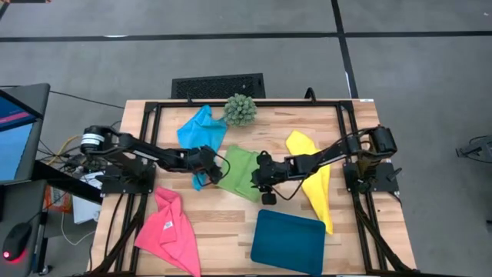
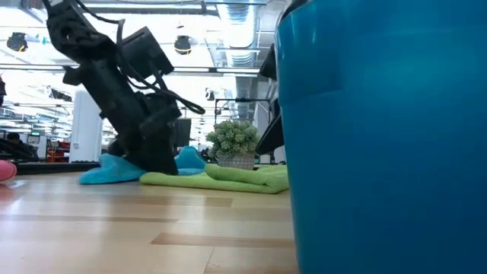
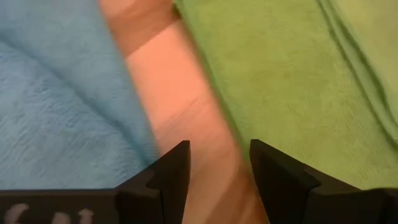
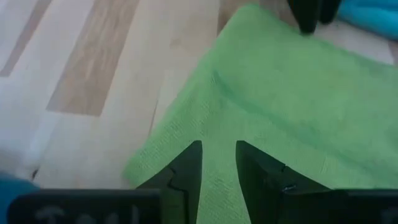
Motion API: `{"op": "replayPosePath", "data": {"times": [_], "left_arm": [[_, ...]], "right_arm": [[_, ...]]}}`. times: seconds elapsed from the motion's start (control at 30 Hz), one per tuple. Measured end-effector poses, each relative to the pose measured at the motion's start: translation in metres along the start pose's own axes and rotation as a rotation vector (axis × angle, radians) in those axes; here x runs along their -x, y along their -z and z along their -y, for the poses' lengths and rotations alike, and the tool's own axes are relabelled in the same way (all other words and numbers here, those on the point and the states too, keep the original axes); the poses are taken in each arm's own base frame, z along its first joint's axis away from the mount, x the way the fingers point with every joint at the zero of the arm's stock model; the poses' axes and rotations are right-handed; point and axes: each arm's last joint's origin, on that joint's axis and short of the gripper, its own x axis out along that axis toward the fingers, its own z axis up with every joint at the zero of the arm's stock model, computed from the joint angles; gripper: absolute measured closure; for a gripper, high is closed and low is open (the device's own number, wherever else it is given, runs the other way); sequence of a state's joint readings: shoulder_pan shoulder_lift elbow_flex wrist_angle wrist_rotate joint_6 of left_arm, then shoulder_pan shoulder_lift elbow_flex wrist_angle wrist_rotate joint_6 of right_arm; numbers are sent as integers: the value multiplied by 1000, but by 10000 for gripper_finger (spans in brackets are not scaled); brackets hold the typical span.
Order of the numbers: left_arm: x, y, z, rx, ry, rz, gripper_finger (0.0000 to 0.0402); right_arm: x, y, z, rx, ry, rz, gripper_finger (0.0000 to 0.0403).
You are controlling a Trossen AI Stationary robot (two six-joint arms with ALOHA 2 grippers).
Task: Fold microfiber towels
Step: Fold the green microfiber cloth
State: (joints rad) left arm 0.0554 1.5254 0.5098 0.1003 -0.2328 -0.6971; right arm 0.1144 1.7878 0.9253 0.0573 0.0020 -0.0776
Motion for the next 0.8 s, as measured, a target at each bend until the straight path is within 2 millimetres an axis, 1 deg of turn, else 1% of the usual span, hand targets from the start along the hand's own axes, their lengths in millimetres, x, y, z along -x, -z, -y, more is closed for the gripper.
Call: {"op": "replayPosePath", "data": {"times": [0.17,0.67,0.8], "left_arm": [[-6,0,3,13,24,14,242],[-8,0,4,72,49,0,242],[-8,0,4,76,53,0,253]], "right_arm": [[0,0,-5,11,-2,-1,281],[0,1,-7,6,13,-20,281],[0,2,-7,-9,12,-26,281]]}}
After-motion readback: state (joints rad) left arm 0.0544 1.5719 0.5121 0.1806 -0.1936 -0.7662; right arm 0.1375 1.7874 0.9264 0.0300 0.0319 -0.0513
